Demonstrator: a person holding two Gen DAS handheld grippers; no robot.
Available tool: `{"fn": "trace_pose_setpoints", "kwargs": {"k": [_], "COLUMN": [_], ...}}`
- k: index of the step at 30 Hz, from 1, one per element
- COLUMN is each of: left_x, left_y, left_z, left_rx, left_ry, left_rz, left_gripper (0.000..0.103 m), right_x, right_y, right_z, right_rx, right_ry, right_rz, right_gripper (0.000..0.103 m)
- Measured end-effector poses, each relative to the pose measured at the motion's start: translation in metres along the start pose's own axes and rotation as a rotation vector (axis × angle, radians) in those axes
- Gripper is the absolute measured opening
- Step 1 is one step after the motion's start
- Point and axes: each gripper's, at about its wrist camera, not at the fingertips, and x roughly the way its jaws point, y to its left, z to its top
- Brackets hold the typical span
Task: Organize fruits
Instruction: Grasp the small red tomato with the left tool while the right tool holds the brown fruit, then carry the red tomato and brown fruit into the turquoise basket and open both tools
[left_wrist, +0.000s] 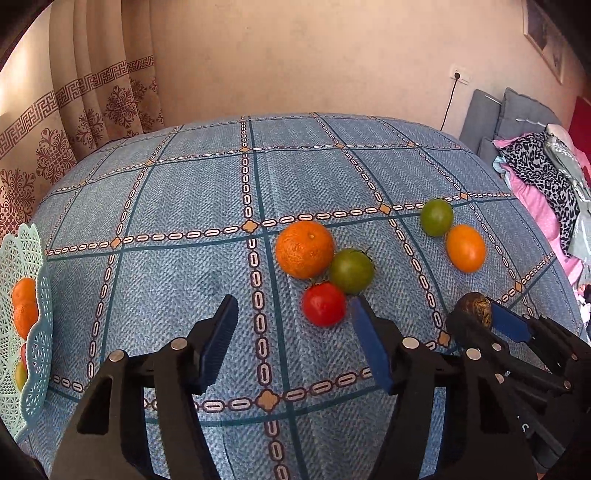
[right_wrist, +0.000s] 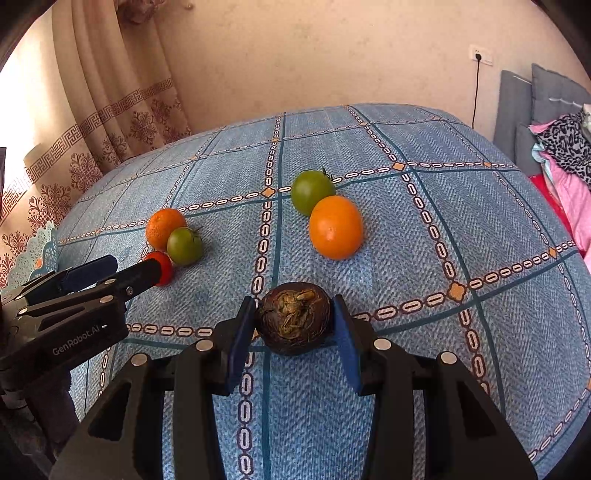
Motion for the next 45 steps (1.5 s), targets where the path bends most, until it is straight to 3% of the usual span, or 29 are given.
{"fn": "trace_pose_setpoints", "kwargs": {"k": [6,8,10,19,45], "left_x": [0.008,0.012,0.014,0.003,-0.09], "left_y": [-0.008,-0.009,-0.008,-0.006,0.034], "left_z": [0.002,0.001,-0.002,-0.012,-0.038], "left_rx": [0.023,0.02,0.01,-0.013,-0.044], "left_ry": [0.009,0.019,0.026,0.009,-0.165], "left_rz": [0.0,-0.004,-0.02,-0.024,0.128], "left_gripper": [0.05,0.035,0.027,0.027,0.027], "right_x": [0.002,0.002,0.002,-0.005,-0.049], "right_y": [0.002,0.003,0.002,0.009,0.038], "right_z": [0.001,0.001,0.001,-0.001,-0.003], "right_rx": [0.0,0.0,-0.002,-0.025,-0.066], "right_ry": [0.0,-0.001,-0.002,-0.026,-0.183], "right_rz": [-0.001,-0.001,-0.003,0.025,0.153], "right_gripper": [0.042,0.042,0.042,0.042,0.042]}}
